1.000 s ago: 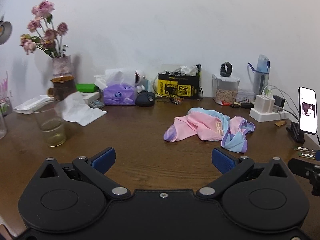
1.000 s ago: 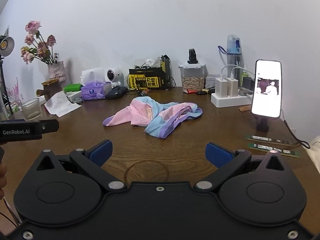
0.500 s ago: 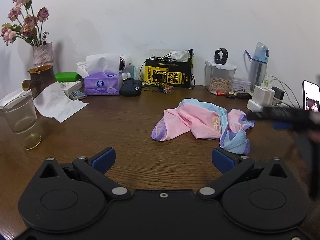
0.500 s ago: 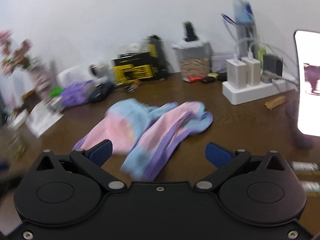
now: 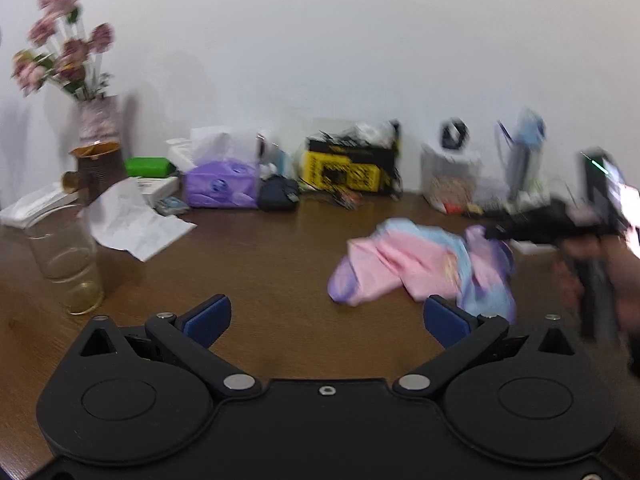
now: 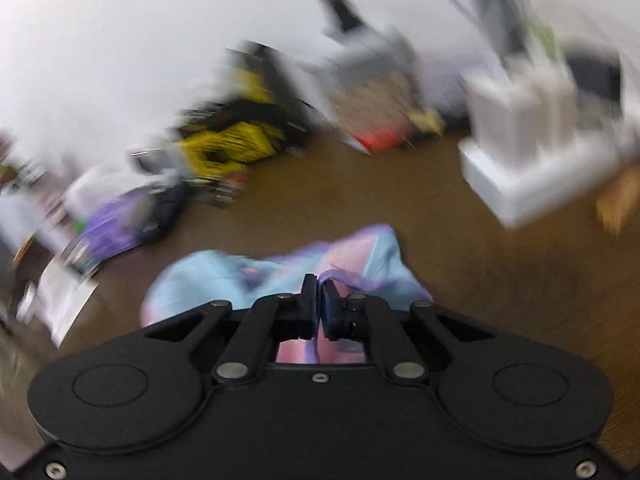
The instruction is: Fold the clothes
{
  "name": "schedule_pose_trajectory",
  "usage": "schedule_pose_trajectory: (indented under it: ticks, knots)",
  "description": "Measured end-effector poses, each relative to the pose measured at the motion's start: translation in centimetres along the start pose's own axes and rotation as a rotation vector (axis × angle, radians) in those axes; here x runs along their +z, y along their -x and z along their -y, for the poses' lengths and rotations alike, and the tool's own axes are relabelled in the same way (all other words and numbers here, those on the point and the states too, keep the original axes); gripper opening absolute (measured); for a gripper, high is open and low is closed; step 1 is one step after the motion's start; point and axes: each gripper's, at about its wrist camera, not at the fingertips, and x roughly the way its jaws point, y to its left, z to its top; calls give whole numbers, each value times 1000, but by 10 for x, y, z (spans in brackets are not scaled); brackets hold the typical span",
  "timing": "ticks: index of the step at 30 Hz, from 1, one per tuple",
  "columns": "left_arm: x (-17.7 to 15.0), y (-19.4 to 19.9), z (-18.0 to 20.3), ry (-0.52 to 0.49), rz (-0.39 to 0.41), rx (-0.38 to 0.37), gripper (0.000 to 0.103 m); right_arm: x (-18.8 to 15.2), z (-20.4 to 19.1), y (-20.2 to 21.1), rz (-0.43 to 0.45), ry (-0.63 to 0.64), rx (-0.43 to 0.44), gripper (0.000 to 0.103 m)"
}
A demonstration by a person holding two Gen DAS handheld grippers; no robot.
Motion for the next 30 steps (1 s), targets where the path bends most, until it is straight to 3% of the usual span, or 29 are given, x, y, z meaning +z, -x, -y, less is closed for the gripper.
schedule_pose_trajectory:
  ticks: [3,5,9,10,14,17,21,24,26,27,30]
  knots:
    - [19,4,-7,-14,37,-9,103,-9,-31,42,97,168,68,5]
    - [22,5,-2,-61,26,-52,103,-31,-63,75,153,330,85,5]
    - [24,7,8,-155,-5,-150,103,-87,-114,117,144,614,128,5]
    - [20,7,13,-187,-29,-177,103,-115,-133,132,107,712,163,5]
    - [-2,5,31,-311,-114,-248,103,-167,-169,165,46,878,248,5]
    - [-23,5,39,-384,-161,-292,103,-189,-182,185,42,921,283,5]
    - [-46,21,29,-369,-136,-378,103,-200,-176,206,50,880,283,5]
    - [-57,40,28,-382,-52,-451,103,-185,-152,216,20,675,317,5]
    - [-63,47,32,-408,-19,-479,103,-157,-125,222,15,429,362,5]
    - [-68,50,39,-430,-8,-490,103,-150,-118,223,20,378,371,5]
    - [-84,50,66,-520,17,-456,103,-120,-95,224,15,196,467,5]
